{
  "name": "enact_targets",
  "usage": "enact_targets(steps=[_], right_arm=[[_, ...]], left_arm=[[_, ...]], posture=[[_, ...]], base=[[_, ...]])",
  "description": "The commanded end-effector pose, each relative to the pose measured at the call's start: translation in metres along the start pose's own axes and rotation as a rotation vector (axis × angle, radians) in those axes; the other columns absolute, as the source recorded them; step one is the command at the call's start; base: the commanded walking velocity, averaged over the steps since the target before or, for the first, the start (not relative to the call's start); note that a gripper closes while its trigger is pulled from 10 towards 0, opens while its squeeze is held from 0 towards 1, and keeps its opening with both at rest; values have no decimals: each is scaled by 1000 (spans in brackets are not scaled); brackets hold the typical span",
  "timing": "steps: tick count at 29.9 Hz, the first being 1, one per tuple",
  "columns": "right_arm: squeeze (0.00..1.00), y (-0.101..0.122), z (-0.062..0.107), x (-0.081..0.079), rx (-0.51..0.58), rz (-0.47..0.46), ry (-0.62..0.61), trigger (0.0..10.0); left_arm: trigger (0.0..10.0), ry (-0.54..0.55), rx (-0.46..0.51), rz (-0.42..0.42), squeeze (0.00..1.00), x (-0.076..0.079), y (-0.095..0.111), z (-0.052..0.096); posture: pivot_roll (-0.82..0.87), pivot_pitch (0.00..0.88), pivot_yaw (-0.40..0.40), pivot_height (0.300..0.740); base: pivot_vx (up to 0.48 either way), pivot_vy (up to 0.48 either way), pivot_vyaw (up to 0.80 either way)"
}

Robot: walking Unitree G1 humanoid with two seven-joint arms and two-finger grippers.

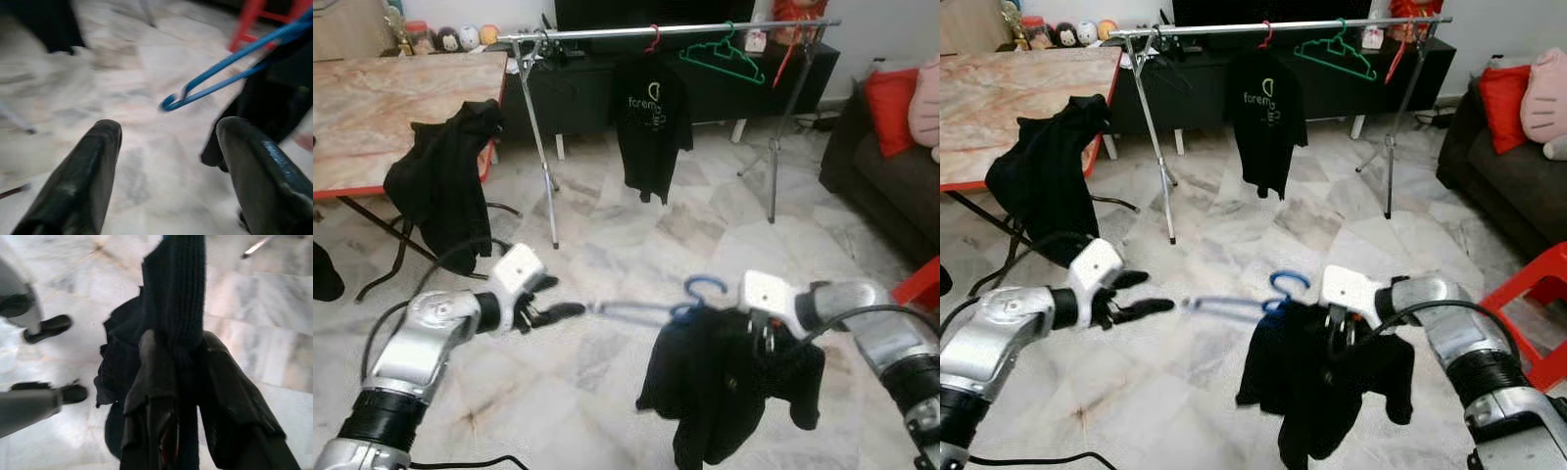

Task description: Hang hanger

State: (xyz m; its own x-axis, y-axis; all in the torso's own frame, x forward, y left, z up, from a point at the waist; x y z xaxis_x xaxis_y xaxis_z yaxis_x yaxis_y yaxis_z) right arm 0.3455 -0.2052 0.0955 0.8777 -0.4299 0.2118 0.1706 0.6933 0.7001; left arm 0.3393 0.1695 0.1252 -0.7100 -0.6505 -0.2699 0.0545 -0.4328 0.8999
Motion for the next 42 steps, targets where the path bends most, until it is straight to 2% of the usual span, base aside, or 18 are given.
enact_targets(steps=[1,3,4,5,6,8,11,15,17,20,21,24,28,30,35,38,42], right_arm=[[0,13,10,15,41,13,-72,0],[0,20,10,15,65,24,-77,0],[0,24,10,15,82,27,-82,0],[0,36,7,16,131,36,-91,0],[0,36,7,16,131,36,-91,0],[0,57,2,12,211,61,-78,0],[0,79,1,9,278,102,-54,0],[0,98,2,10,316,138,-42,0],[0,110,0,10,324,173,-25,0],[0,117,-1,9,331,190,-11,0],[0,121,-3,6,336,205,10,0],[0,125,-4,5,344,210,22,0],[0,143,-5,-2,395,229,59,0],[0,155,-7,-9,422,260,97,0],[0,163,-9,-18,437,292,141,0],[0,168,-10,-24,440,319,167,0],[0,172,-10,-29,446,339,194,0]], left_arm=[[10000,68,14,36,1000,-8,-4,3],[10000,122,22,60,1000,-14,-5,4],[10000,149,28,78,902,-16,-7,4],[10000,210,54,126,0,-20,-9,2],[10000,210,54,126,0,-20,-9,2],[10000,259,66,186,0,-19,-16,-1],[10000,255,101,249,0,-12,-17,-4],[10000,256,122,302,0,-5,-24,-5],[10000,286,126,347,0,-1,-33,-5],[10000,283,139,387,0,4,-40,-7],[10000,268,150,425,0,10,-44,-9],[10000,258,147,441,0,15,-49,-9],[10000,221,144,494,0,26,-61,-11],[10000,199,140,493,0,31,-66,-12],[10000,161,114,464,0,38,-73,-13],[10000,122,94,396,0,44,-77,-12],[10000,78,20,303,0,51,-87,-13]], posture=[[-51,43,-31,740],[-55,47,-25,740],[-56,46,-22,740],[-57,45,-21,740],[-57,45,-21,740],[-53,49,-19,740],[-48,52,-21,740],[-38,55,-32,740],[-35,52,-41,740],[-32,54,-45,740],[-25,51,-52,740],[-26,48,-56,740],[-26,48,-56,740],[-29,47,-64,740],[-32,43,-68,740],[-35,40,-71,740],[-35,29,-76,740]], base=[[0,0,0],[0,0,0],[0,0,0],[0,0,0],[0,0,0],[0,0,0],[0,0,0],[0,0,0],[0,0,0],[0,0,0],[0,0,0],[0,0,0],[0,0,0],[0,0,0],[0,0,0],[0,0,0],[0,0,0]])
Point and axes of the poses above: a point about 5 cm out from each wrist's last joint towards the gripper, its own z axis pointing back from the gripper into the wrist, its own y axis along the axis of the wrist's last joint, x = y × z, the point moved 4 cm from there along -z, pointing out of the wrist towards the gripper, and after that the axes turned 7 degrees about -z, right-handed, at the moved point
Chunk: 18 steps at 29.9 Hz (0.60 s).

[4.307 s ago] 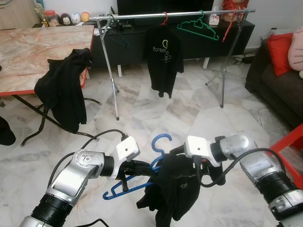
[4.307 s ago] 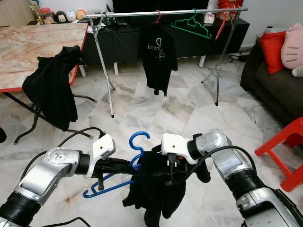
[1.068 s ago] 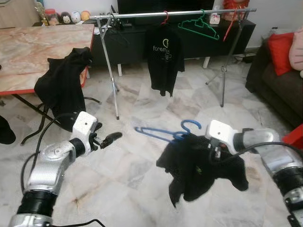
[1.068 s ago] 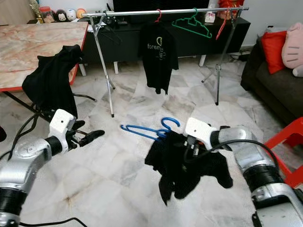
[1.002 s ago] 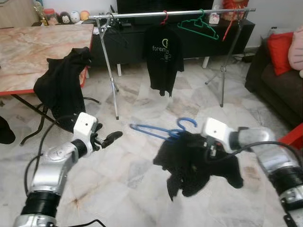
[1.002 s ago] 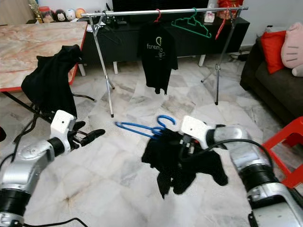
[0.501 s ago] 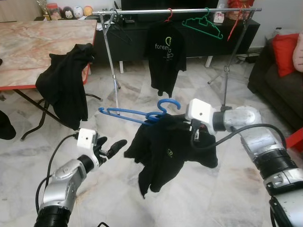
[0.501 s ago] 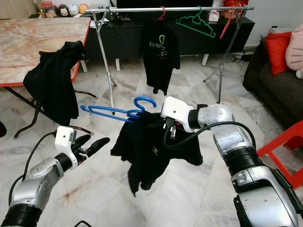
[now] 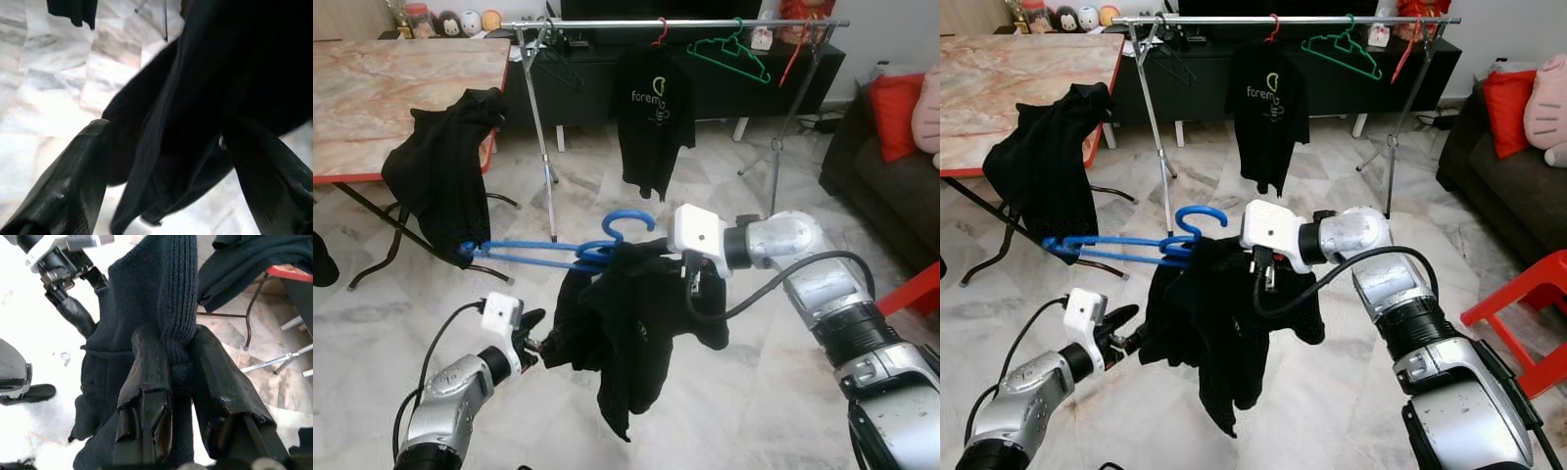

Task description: Hang hanger

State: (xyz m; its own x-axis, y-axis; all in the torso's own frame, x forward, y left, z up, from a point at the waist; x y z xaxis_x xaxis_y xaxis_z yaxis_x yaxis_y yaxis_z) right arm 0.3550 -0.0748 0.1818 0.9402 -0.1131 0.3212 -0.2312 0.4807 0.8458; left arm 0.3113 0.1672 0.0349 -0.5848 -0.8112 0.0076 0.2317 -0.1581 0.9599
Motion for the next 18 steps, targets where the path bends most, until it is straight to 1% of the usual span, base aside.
enact_targets(steps=[1,2,4,5,8,10,11,14,15,18], right_arm=[[0,23,2,4,49,67,6,0],[0,25,2,3,53,74,15,0],[0,26,2,3,53,75,17,0],[0,27,3,3,52,80,18,0],[0,29,4,3,49,89,26,0],[0,29,4,3,49,89,26,0],[0,29,4,3,48,92,29,0],[0,29,5,3,47,92,30,0],[0,29,5,3,44,91,30,0],[0,29,6,3,42,90,30,0]], left_arm=[[10000,-29,-49,-41,0,4,-10,0],[10000,-40,-72,-56,0,6,-15,0],[10000,-43,-75,-59,0,6,-17,0],[10000,-51,-91,-70,0,8,-21,-1],[10000,-39,-112,-91,0,10,-27,-4],[10000,-39,-112,-91,0,10,-27,-4],[1765,-30,-113,-91,0,9,-28,-5],[1765,-26,-111,-91,0,9,-28,-5],[0,-25,-111,-93,0,9,-28,-6],[0,-23,-111,-98,0,8,-29,-6]], posture=[[-36,28,-77,740],[-38,25,-78,740],[-38,25,-78,740],[-42,22,-81,740],[-47,18,-85,740],[-47,18,-85,740],[-51,14,-88,740],[-51,14,-88,740],[-51,14,-89,740],[-50,14,-89,740]], base=[[0,0,0],[0,0,0],[0,0,0],[0,0,0],[0,0,0],[0,0,0],[0,0,0],[0,0,0],[0,0,0],[0,0,0]])
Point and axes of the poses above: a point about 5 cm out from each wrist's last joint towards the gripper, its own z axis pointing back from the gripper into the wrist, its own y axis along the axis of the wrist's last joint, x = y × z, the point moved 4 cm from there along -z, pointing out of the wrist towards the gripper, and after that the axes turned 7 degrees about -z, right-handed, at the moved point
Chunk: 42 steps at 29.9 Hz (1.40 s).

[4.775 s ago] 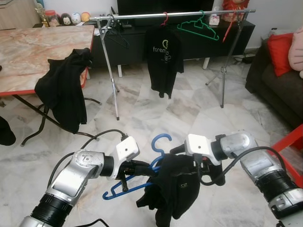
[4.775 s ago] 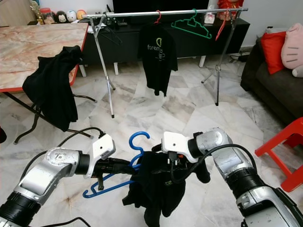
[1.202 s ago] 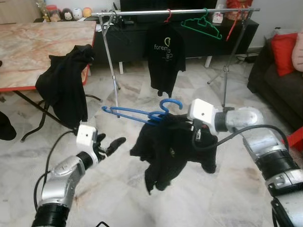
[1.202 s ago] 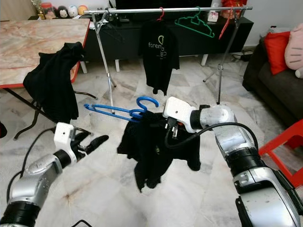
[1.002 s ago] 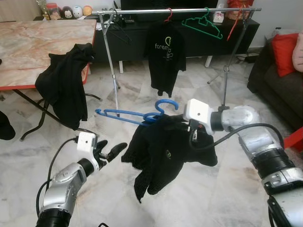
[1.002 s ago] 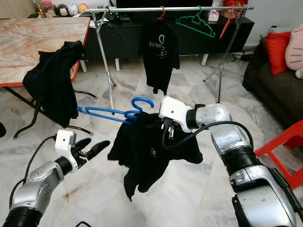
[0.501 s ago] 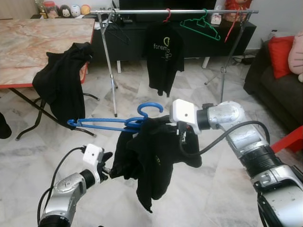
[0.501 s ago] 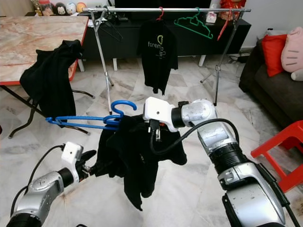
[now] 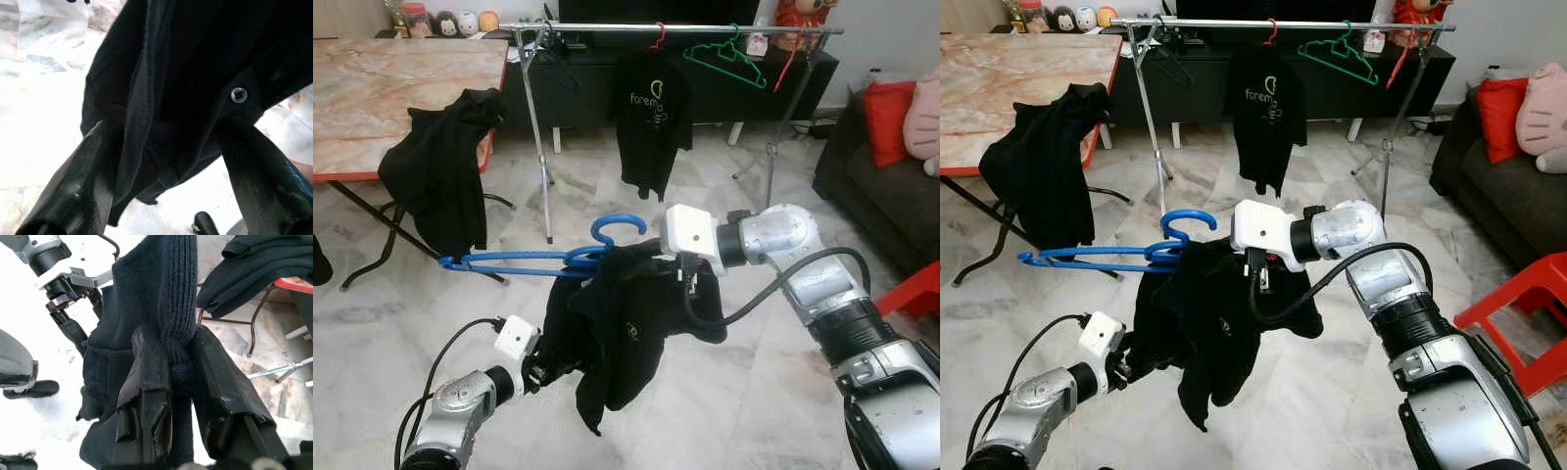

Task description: Hang hanger

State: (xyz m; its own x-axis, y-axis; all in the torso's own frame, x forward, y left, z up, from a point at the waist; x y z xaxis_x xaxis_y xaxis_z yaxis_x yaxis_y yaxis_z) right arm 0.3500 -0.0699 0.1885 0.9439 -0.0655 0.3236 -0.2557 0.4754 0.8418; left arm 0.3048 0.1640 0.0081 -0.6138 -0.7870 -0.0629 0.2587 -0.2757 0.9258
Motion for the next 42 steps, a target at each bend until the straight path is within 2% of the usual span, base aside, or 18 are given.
enact_targets(steps=[1,29,34,42], right_arm=[[0,19,6,6,31,66,-11,0],[0,17,8,7,24,49,-20,0],[0,17,8,7,23,48,-23,0],[0,15,7,6,19,42,-19,0]], left_arm=[[0,-7,-16,-24,0,1,-3,-2],[0,-38,-52,-40,0,2,-14,0],[0,-49,-91,-67,0,3,-22,2],[0,-30,-96,-60,0,2,-24,2]], posture=[[-50,13,-88,740],[-47,36,-88,740],[-48,40,-87,740],[-49,43,-87,740]], base=[[0,0,0],[0,0,0],[0,0,0],[0,0,0]])
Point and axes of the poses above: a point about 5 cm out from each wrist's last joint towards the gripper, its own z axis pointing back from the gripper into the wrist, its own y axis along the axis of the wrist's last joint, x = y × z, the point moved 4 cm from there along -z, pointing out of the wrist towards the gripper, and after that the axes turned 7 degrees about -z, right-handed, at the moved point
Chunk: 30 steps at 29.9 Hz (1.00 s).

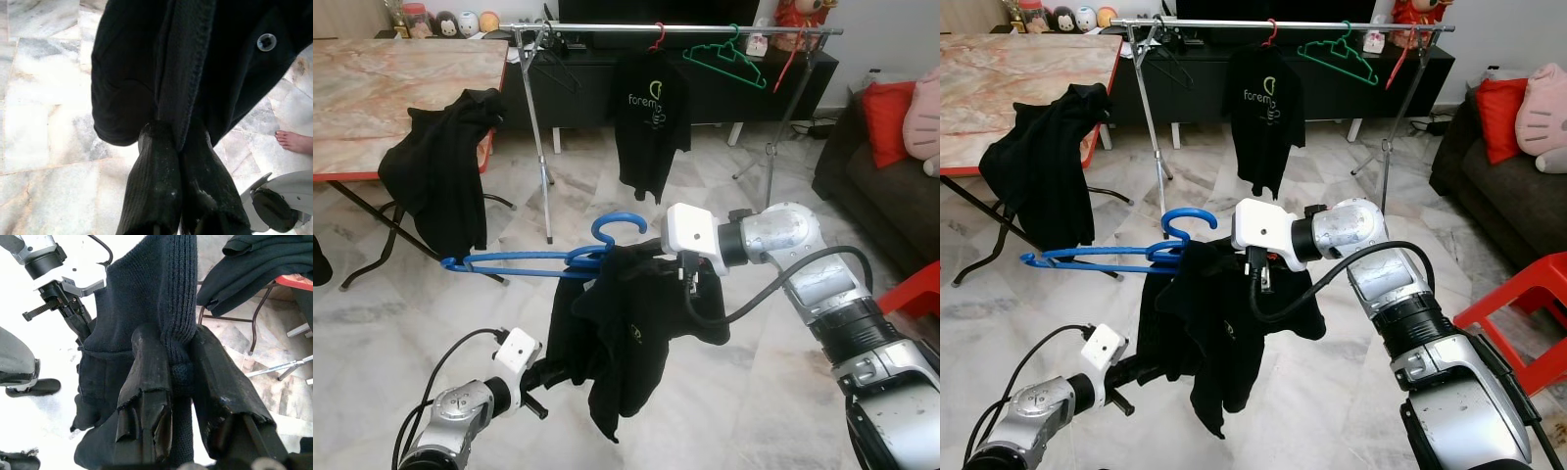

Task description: Hang hanger

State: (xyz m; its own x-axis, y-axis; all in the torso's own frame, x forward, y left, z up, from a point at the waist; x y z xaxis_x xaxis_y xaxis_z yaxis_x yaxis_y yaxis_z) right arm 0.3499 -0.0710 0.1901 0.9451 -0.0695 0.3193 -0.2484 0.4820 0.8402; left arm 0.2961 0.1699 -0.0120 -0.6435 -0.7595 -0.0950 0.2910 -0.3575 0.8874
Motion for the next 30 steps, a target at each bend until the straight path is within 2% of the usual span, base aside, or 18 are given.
enact_targets(steps=[1,6,8,10,13,17,18,19,24,30], right_arm=[[0,14,5,5,28,47,-14,0],[0,11,7,3,16,47,-9,0],[0,0,12,-2,-26,53,8,0],[0,-14,17,-6,-90,61,22,0],[0,-37,30,-10,-191,57,31,0],[0,-46,42,-12,-230,36,24,0],[0,-54,49,-13,-275,37,20,0],[0,-60,54,-13,-314,43,16,0],[0,-78,69,-16,-418,42,17,0],[0,-87,76,-23,-477,32,60,0]], left_arm=[[0,17,-21,-12,0,-2,-3,0],[0,103,-15,14,0,-15,-2,3],[0,217,-48,21,0,-32,-6,9],[0,277,-79,17,0,-40,-11,13],[0,377,-159,10,0,-52,-23,22],[0,453,-215,21,0,-60,-33,30],[4392,485,-250,34,0,-63,-38,34],[10000,497,-266,46,0,-64,-41,35],[10000,511,-291,57,0,-63,-45,35],[10000,534,-309,64,0,-66,-46,36]], posture=[[-49,45,-86,740],[-47,48,-87,740],[-43,51,-90,740],[-43,52,-90,740],[-43,52,-90,740],[-46,56,-87,740],[-49,58,-85,740],[-56,58,-81,740],[-58,58,-79,740],[-59,58,-76,740]], base=[[0,0,0],[0,0,0],[0,0,0],[0,0,0],[0,0,0],[0,0,0],[0,0,0],[0,0,0],[0,0,0],[0,0,0]])
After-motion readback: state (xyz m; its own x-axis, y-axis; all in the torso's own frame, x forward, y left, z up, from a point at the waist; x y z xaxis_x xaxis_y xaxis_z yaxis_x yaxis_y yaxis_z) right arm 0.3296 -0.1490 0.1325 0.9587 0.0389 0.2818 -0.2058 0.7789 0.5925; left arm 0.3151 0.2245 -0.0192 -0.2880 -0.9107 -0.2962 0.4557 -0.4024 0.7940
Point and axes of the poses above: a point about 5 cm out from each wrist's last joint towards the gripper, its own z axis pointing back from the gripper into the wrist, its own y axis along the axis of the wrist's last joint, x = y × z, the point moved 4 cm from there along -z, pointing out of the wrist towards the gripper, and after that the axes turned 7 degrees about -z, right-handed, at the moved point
